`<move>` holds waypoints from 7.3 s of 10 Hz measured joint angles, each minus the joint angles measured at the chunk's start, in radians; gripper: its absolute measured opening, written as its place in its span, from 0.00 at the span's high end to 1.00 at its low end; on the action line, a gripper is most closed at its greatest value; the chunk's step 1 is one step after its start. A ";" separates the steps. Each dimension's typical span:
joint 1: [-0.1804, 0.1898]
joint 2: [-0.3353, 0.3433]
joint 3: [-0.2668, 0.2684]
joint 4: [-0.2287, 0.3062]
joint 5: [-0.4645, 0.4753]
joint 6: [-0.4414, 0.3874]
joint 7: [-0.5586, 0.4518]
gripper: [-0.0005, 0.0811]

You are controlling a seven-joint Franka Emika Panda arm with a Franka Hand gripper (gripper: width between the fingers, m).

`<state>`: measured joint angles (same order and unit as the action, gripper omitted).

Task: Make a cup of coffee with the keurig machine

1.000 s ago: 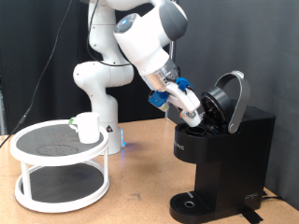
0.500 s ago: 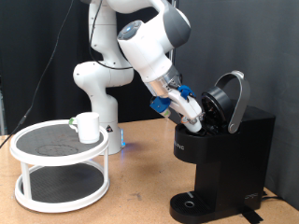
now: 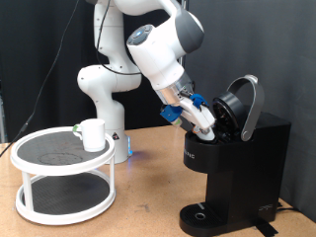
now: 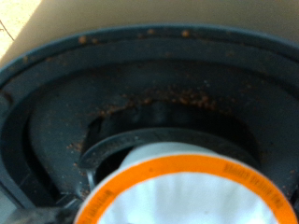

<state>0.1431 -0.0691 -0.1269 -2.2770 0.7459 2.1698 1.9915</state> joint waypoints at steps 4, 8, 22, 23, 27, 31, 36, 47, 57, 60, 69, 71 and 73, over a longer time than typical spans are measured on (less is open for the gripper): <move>0.000 0.012 0.001 0.000 0.007 0.000 -0.001 0.25; -0.008 -0.008 -0.012 0.001 0.081 -0.045 -0.057 0.10; -0.026 -0.258 -0.043 0.046 0.259 -0.174 -0.058 0.09; -0.025 -0.264 -0.043 0.072 0.258 -0.206 -0.038 0.09; -0.017 -0.263 -0.028 0.085 0.345 -0.161 -0.020 0.09; 0.004 -0.205 0.070 0.141 0.372 -0.033 0.111 0.09; 0.008 -0.134 0.174 0.209 0.268 0.071 0.241 0.09; 0.039 -0.005 0.325 0.331 0.148 0.085 0.376 0.09; -0.010 -0.007 0.294 0.284 0.012 -0.004 0.406 0.83; -0.023 -0.009 0.290 0.254 0.005 -0.004 0.398 0.98; -0.087 -0.087 0.215 0.178 -0.050 -0.170 0.323 0.99; -0.116 -0.100 0.196 0.142 -0.071 -0.157 0.321 0.99; -0.135 -0.102 0.189 0.115 -0.111 -0.123 0.323 0.99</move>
<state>0.0084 -0.1709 0.0621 -2.1623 0.6353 2.0463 2.3146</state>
